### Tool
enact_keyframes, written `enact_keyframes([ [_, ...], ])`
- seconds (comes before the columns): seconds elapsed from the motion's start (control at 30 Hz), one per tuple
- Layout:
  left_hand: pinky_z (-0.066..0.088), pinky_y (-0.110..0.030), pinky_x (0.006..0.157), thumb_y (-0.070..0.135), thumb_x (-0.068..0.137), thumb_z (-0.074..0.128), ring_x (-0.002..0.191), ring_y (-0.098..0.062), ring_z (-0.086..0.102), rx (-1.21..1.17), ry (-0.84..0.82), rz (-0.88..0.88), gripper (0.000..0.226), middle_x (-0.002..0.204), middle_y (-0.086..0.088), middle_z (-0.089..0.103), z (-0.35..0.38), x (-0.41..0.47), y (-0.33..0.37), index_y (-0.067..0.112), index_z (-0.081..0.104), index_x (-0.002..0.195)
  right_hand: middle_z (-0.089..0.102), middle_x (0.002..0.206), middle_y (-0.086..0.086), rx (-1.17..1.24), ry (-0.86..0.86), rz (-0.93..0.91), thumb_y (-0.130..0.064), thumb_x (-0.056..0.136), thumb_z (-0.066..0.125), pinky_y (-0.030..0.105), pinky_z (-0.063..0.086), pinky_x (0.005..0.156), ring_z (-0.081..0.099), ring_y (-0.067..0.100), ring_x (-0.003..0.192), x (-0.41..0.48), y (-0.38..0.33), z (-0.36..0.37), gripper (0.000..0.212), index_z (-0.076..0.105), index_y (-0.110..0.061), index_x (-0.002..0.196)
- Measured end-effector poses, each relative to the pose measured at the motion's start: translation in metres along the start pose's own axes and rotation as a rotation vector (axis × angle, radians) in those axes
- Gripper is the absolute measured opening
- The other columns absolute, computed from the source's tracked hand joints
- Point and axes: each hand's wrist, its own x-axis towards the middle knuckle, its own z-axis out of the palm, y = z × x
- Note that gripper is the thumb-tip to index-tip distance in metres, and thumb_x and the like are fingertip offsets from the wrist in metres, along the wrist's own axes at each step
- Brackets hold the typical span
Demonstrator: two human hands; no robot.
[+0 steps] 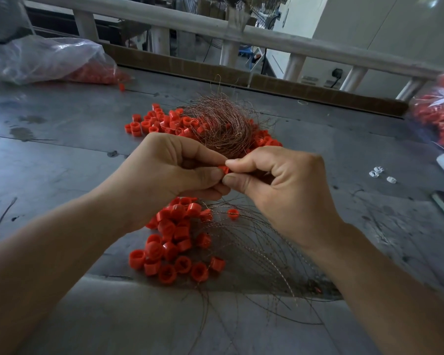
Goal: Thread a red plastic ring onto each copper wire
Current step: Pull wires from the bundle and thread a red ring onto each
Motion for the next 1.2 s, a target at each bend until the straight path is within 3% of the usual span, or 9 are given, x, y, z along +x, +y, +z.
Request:
enact_keyframes([
  [0.1, 0.053, -0.017, 0.055, 0.014, 0.052, 0.066, 0.063, -0.015, 0.07, -0.02, 0.003, -0.02, 0.025, 0.067, -0.009, 0.072, 0.001, 0.0, 0.0, 0.015, 0.075, 0.075, 0.069, 0.077, 0.001, 0.012, -0.002, -0.013, -0.014, 0.068, 0.07, 0.014, 0.051, 0.068, 0.062, 0.008, 0.08, 0.0, -0.002, -0.002, 0.018, 0.072, -0.002, 0.082],
  [0.4, 0.053, -0.018, 0.054, 0.017, 0.047, 0.068, 0.061, -0.016, 0.069, -0.084, -0.02, -0.046, 0.028, 0.066, -0.01, 0.071, 0.001, -0.001, 0.003, 0.011, 0.075, 0.073, 0.06, 0.077, -0.016, 0.159, -0.05, 0.003, -0.017, 0.068, 0.071, 0.01, 0.048, 0.065, 0.061, -0.005, 0.071, 0.004, 0.002, -0.006, 0.024, 0.07, -0.004, 0.089],
  [0.63, 0.054, -0.02, 0.054, 0.013, 0.052, 0.068, 0.061, -0.017, 0.069, -0.126, -0.124, -0.071, 0.023, 0.066, -0.01, 0.07, -0.004, -0.001, 0.005, 0.015, 0.074, 0.074, 0.062, 0.073, -0.011, 0.28, -0.131, 0.079, -0.03, 0.066, 0.068, 0.015, 0.05, 0.065, 0.062, 0.006, 0.07, 0.005, -0.002, -0.008, 0.026, 0.063, -0.025, 0.091],
  [0.73, 0.055, -0.022, 0.056, 0.012, 0.056, 0.08, 0.064, -0.02, 0.07, -0.162, -0.194, -0.096, 0.03, 0.071, -0.013, 0.07, -0.009, -0.001, 0.003, 0.015, 0.073, 0.085, 0.057, 0.078, -0.012, 0.219, -0.242, 0.047, -0.031, 0.07, 0.067, 0.011, 0.043, 0.068, 0.056, -0.001, 0.076, 0.007, -0.002, -0.012, 0.036, 0.06, -0.025, 0.105],
  [0.83, 0.055, -0.023, 0.055, 0.017, 0.053, 0.08, 0.065, -0.021, 0.07, -0.236, -0.246, -0.122, 0.046, 0.074, -0.015, 0.07, -0.009, 0.0, 0.002, 0.011, 0.068, 0.097, 0.052, 0.079, -0.013, 0.152, -0.325, 0.019, -0.027, 0.076, 0.061, 0.009, 0.038, 0.07, 0.05, -0.004, 0.078, 0.008, -0.001, -0.013, 0.024, 0.066, -0.02, 0.098],
  [0.97, 0.055, -0.023, 0.055, 0.018, 0.059, 0.071, 0.064, -0.021, 0.07, -0.262, -0.215, -0.087, 0.038, 0.073, -0.014, 0.07, -0.004, -0.001, 0.002, 0.017, 0.07, 0.096, 0.046, 0.08, -0.014, 0.043, -0.314, 0.022, -0.026, 0.082, 0.056, 0.007, 0.036, 0.068, 0.047, -0.004, 0.074, 0.008, 0.0, -0.007, 0.02, 0.065, -0.01, 0.09],
  [1.07, 0.055, -0.023, 0.06, 0.026, 0.062, 0.081, 0.07, -0.023, 0.07, -0.118, -0.188, 0.005, 0.055, 0.077, -0.015, 0.071, 0.001, -0.004, 0.001, 0.017, 0.059, 0.111, 0.044, 0.081, -0.014, 0.0, -0.306, 0.015, -0.021, 0.084, 0.054, 0.007, 0.036, 0.068, 0.045, -0.003, 0.075, 0.005, -0.001, -0.005, 0.015, 0.063, -0.008, 0.088],
  [1.2, 0.054, -0.022, 0.061, 0.026, 0.058, 0.07, 0.069, -0.02, 0.07, 0.017, -0.102, 0.119, 0.062, 0.076, -0.013, 0.071, 0.007, -0.007, -0.002, 0.027, 0.048, 0.116, 0.047, 0.083, -0.008, -0.004, -0.301, 0.007, -0.015, 0.086, 0.052, 0.015, 0.042, 0.067, 0.048, 0.003, 0.076, 0.002, -0.008, -0.006, 0.012, 0.061, -0.008, 0.088],
])
